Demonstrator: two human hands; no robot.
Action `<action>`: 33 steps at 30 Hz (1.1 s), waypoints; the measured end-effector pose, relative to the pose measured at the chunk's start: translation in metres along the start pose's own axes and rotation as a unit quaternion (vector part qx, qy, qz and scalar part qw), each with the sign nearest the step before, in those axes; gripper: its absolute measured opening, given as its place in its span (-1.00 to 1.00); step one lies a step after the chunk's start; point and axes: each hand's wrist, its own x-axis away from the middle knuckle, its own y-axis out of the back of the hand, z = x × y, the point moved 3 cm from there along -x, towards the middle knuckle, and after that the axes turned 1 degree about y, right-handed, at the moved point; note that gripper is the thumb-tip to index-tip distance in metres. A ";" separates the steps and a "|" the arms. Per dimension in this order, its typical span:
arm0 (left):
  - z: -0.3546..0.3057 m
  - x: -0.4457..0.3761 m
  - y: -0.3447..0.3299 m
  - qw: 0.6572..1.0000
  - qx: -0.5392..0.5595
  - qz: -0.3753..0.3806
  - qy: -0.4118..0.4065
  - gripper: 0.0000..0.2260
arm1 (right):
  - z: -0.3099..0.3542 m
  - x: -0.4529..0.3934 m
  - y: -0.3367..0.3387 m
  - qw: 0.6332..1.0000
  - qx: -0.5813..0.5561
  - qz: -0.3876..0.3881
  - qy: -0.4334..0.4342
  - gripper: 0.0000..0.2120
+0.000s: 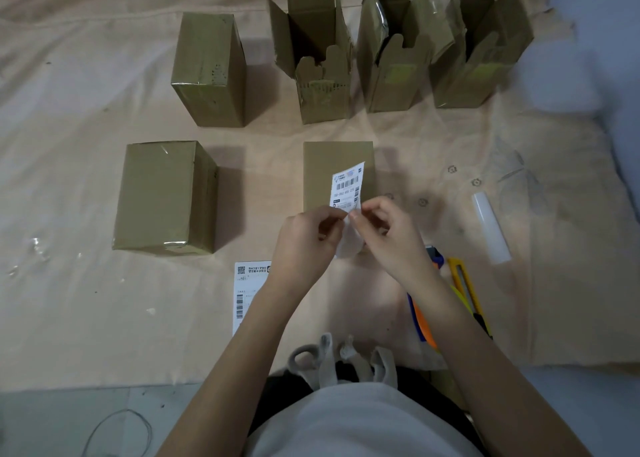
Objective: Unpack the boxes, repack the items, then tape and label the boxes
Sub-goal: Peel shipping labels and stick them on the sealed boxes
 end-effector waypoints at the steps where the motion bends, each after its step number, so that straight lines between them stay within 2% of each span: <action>1: 0.000 0.000 -0.001 1.000 0.003 0.001 0.000 -0.87 | 0.000 -0.002 0.000 1.000 0.010 0.000 0.004 -0.90; 5: 0.004 0.000 0.000 1.000 0.012 -0.009 -0.001 -0.81 | -0.002 -0.003 0.002 1.000 0.013 -0.009 0.003 -0.91; 9: 0.004 0.000 0.001 0.998 0.048 0.013 -0.022 -0.71 | -0.006 0.000 0.005 1.000 0.009 -0.022 -0.005 -0.91; 15: 0.002 0.000 0.000 0.999 0.049 0.021 -0.009 -0.81 | -0.013 0.002 0.011 0.997 0.024 -0.075 -0.015 -0.90; 20: -0.006 0.003 0.000 0.997 0.075 0.013 0.022 -0.98 | -0.005 0.005 0.007 0.999 0.018 -0.041 0.012 -0.93; 23: -0.003 0.001 0.001 0.997 0.054 -0.019 0.055 -0.77 | -0.003 0.007 0.004 0.998 0.030 -0.038 0.029 -0.96; 29: 0.000 -0.003 0.005 0.994 0.027 -0.081 0.064 -0.73 | 0.003 0.009 0.001 0.998 0.009 -0.036 0.049 -0.96; 33: 0.001 -0.002 0.003 0.995 0.032 -0.065 0.072 -0.80 | 0.003 0.008 -0.002 1.000 -0.015 -0.021 0.019 -0.91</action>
